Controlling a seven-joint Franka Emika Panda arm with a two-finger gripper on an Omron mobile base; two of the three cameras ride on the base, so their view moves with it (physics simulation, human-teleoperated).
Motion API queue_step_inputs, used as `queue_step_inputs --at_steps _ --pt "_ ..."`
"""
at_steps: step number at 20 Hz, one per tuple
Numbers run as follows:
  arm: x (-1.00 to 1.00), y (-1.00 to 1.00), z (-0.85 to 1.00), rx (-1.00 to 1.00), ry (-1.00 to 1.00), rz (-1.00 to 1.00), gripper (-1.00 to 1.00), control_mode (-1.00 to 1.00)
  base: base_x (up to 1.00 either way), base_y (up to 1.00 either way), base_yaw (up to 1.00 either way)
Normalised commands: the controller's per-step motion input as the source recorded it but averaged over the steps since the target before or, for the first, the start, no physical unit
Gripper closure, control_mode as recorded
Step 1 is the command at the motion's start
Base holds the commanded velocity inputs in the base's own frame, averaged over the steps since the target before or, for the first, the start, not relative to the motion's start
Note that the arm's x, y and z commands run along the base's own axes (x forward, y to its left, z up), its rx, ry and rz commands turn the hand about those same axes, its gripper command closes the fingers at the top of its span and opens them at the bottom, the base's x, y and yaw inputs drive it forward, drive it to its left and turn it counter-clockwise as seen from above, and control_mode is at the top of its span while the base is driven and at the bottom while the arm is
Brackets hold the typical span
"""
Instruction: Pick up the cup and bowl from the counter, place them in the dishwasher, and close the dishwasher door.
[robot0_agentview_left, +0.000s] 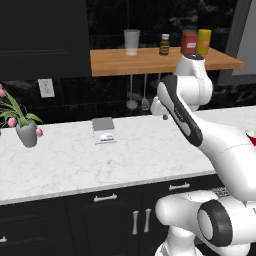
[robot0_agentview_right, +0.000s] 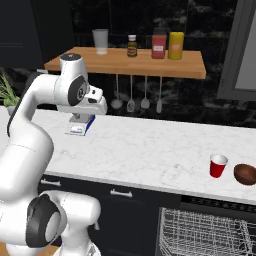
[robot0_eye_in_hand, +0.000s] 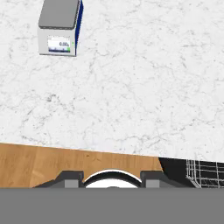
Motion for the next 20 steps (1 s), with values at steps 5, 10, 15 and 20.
queue_step_inputs --at_steps 5,10,15,20 --pt "-0.54 0.00 0.00 0.00 -0.05 0.03 -1.00 -1.00 0.00 0.00 0.00" --pt "-0.99 0.02 -0.08 0.00 0.00 0.04 -1.00 -1.00 0.00 0.00 0.00" --pt "-0.88 0.03 -0.21 0.00 -0.03 0.02 -1.00 -1.00 0.00 0.00 0.00" --pt "-0.29 0.01 -0.05 0.00 -0.05 0.00 -1.00 1.00 -0.15 0.00 -0.06"
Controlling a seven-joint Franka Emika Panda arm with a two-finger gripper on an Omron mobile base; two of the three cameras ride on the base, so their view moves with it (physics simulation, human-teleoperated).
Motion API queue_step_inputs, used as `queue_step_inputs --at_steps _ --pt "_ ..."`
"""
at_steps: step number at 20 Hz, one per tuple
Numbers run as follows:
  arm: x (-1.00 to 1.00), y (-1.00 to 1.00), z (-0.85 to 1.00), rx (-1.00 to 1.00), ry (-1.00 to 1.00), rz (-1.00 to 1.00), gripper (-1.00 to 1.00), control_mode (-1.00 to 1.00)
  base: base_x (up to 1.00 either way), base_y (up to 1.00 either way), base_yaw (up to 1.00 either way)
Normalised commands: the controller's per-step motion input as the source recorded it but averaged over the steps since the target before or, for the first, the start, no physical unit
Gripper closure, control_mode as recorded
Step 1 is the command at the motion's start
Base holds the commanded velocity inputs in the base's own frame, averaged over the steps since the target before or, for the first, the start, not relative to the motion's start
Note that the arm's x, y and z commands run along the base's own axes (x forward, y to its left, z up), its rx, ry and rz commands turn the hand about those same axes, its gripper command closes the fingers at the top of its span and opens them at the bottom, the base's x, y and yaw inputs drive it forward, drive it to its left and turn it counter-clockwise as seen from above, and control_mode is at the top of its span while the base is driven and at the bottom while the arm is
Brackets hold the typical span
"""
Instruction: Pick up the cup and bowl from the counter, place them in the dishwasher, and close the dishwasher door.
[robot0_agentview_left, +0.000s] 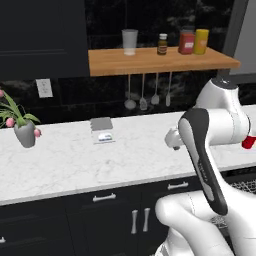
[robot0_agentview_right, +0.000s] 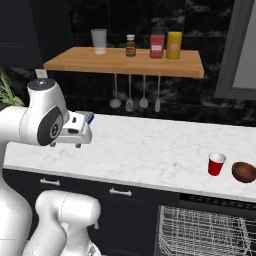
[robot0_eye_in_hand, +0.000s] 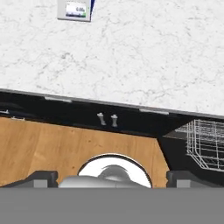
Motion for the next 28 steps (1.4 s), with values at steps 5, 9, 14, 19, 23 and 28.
queue_step_inputs --at_steps 5,9,14,19,23,28 --pt "0.00 0.00 0.00 0.00 0.00 0.00 -1.00 1.00 -0.02 0.23 -0.31" --pt "0.00 0.00 0.00 0.00 0.00 0.00 -1.00 1.00 0.05 0.39 -0.47" --pt "0.00 0.00 0.00 0.00 0.00 0.00 -1.00 1.00 0.09 0.03 -0.58" --pt "0.00 0.00 0.00 0.00 0.00 0.00 -1.00 1.00 0.25 0.01 -0.65" --pt "0.00 0.00 0.00 0.00 0.00 0.00 -1.00 1.00 0.39 0.02 -0.58" --pt "0.00 0.00 0.00 0.00 0.00 0.00 -1.00 1.00 0.29 0.26 -0.49"
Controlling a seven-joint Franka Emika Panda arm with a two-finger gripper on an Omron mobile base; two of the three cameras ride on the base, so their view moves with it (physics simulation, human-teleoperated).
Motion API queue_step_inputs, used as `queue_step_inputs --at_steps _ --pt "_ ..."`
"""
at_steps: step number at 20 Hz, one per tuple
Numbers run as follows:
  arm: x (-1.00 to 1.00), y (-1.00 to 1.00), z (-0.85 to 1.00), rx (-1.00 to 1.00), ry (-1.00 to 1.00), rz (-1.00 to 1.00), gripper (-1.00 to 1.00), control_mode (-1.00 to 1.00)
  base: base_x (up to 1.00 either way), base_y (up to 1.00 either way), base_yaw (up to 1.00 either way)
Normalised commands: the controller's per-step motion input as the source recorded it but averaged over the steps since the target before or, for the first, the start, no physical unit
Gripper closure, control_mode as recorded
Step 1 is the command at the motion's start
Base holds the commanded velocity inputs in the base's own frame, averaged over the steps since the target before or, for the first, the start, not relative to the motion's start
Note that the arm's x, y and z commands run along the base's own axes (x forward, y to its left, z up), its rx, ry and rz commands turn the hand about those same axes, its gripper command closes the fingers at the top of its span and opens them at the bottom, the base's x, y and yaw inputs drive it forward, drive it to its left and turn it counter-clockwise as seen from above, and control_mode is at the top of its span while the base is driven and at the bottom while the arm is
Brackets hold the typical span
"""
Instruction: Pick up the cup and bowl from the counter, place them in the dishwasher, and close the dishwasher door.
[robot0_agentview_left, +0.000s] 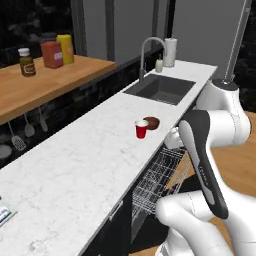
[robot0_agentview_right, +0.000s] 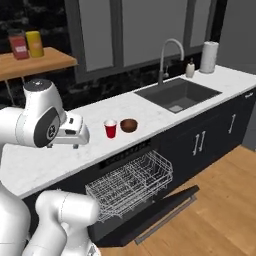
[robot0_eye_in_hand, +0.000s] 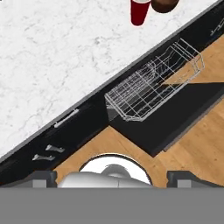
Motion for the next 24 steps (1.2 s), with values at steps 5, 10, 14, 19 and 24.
queue_step_inputs --at_steps 5,10,14,19,24 --pt "0.00 0.00 0.00 0.00 0.00 0.00 -1.00 1.00 0.03 0.24 -0.51" --pt "0.00 0.00 0.00 0.00 0.00 0.00 -1.00 1.00 0.00 0.32 -0.57" --pt "0.00 0.00 0.00 0.00 0.00 0.00 -1.00 1.00 0.02 0.33 -0.40" --pt "0.00 0.00 0.00 0.00 0.00 0.00 -1.00 1.00 0.04 0.52 -0.14" --pt "0.00 0.00 0.00 0.00 0.00 0.00 -1.00 1.00 0.07 0.59 -0.10"
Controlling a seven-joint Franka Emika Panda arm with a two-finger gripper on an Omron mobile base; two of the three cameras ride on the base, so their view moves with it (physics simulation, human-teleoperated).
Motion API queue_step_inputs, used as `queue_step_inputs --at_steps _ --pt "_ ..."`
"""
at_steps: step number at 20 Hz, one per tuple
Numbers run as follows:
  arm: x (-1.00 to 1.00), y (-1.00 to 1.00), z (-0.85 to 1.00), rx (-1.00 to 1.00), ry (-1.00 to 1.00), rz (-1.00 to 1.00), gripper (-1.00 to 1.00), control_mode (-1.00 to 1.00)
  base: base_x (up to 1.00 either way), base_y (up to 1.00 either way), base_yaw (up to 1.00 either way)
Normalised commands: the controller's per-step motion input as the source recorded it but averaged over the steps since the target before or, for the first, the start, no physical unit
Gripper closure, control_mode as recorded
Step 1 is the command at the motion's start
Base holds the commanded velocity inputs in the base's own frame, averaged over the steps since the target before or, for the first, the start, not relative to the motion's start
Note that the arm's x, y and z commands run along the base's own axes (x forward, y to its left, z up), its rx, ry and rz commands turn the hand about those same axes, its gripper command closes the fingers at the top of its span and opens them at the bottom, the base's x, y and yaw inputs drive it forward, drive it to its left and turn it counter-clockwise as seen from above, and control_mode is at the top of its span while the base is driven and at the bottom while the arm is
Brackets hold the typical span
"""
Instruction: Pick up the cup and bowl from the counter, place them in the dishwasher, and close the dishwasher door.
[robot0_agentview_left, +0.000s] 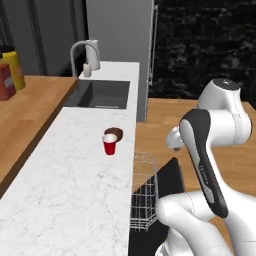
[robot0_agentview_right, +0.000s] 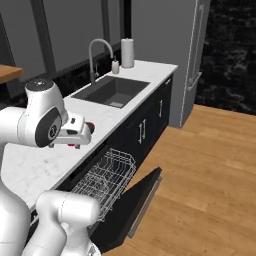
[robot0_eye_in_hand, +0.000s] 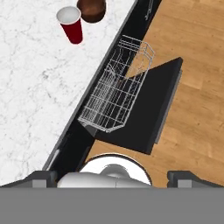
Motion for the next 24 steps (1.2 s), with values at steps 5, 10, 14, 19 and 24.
queue_step_inputs --at_steps 5,10,14,19,24 --pt "0.00 0.00 0.00 0.00 0.00 0.00 -1.00 1.00 0.46 0.44 -0.15" --pt "0.00 0.00 0.00 0.00 0.00 0.00 -1.00 1.00 0.23 0.19 -0.21" --pt "0.00 0.00 0.00 0.00 0.00 0.00 -1.00 1.00 0.38 0.00 -0.01" --pt "0.06 0.00 0.00 0.02 0.00 0.00 -1.00 -1.00 0.03 0.00 0.00" --pt "0.86 0.08 -0.13 0.15 0.00 0.01 -1.00 -1.00 0.00 0.00 0.00"
